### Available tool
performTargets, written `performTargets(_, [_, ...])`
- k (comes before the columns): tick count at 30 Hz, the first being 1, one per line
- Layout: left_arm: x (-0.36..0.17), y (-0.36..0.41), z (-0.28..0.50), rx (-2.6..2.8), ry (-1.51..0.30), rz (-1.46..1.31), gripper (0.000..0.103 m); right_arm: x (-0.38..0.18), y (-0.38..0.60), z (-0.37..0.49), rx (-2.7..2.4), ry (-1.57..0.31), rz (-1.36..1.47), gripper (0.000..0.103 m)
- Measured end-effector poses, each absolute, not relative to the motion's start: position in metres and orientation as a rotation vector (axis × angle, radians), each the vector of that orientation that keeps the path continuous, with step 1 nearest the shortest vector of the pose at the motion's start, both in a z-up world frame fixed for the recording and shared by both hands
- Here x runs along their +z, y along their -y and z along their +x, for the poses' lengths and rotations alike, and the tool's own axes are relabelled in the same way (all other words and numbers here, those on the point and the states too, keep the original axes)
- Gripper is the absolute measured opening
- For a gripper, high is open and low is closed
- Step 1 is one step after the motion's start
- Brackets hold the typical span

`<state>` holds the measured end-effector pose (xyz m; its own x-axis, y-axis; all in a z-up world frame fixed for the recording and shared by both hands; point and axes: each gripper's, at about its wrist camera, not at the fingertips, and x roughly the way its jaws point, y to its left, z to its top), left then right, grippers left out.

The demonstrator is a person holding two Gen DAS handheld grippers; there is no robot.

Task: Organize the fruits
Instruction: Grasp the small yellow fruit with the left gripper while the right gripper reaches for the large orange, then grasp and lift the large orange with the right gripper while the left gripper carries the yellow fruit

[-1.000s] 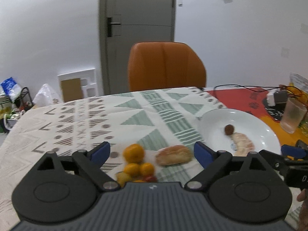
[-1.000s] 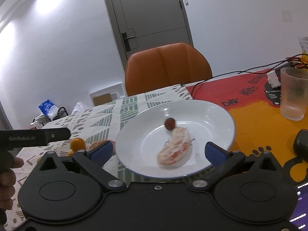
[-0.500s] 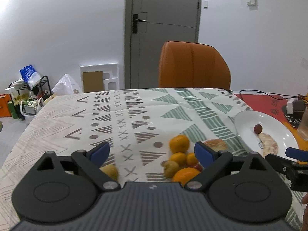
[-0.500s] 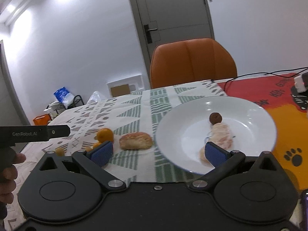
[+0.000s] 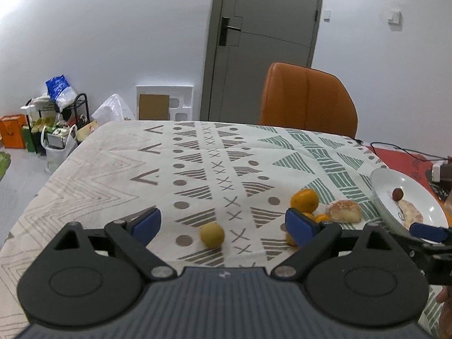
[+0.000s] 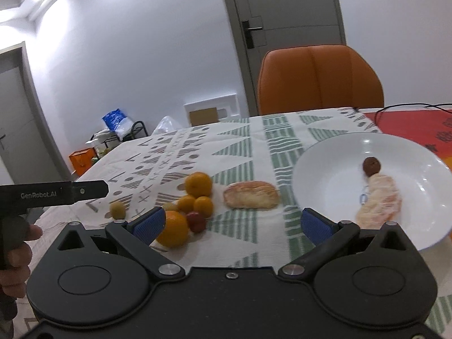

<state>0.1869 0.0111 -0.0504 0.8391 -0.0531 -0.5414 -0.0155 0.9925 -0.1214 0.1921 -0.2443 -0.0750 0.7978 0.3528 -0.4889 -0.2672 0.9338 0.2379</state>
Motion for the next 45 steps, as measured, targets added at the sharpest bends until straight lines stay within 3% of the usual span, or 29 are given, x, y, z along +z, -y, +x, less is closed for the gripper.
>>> performTargets(5, [-0.057,-0.021,0.188,-0.017,-0.580,-0.148,0.090,-0.077,0.232,0.194,0.362,-0.566,0.143,0.099])
performTargets(23, [-0.088,-0.024,0.214,-0.033,-0.634,-0.224,0.051,-0.083,0.198,0.208,0.419,-0.636,0.085,0.068])
performTargets(25, [-0.093,-0.026,0.218,-0.036,-0.645,-0.238,0.036,-0.083,0.193,0.210,0.418,-0.641,0.073,0.068])
performTargets(28, [-0.098,-0.027,0.219,-0.036,-0.647,-0.238,0.024,-0.084,0.188,0.212,0.415,-0.648,0.060,0.068])
performTargets(37, [-0.095,-0.035,0.212,-0.026,-0.651,-0.258,0.024,-0.092,0.171,0.217,0.434,-0.660,0.028,0.060])
performTargets(40, [-0.091,-0.033,0.207,-0.034,-0.641,-0.249,0.024,-0.095,0.170,0.218,0.437,-0.663,0.021,0.039])
performTargets(45, [-0.083,-0.030,0.201,-0.054,-0.622,-0.238,0.024,-0.089,0.173,0.210,0.439,-0.635,0.017,0.039])
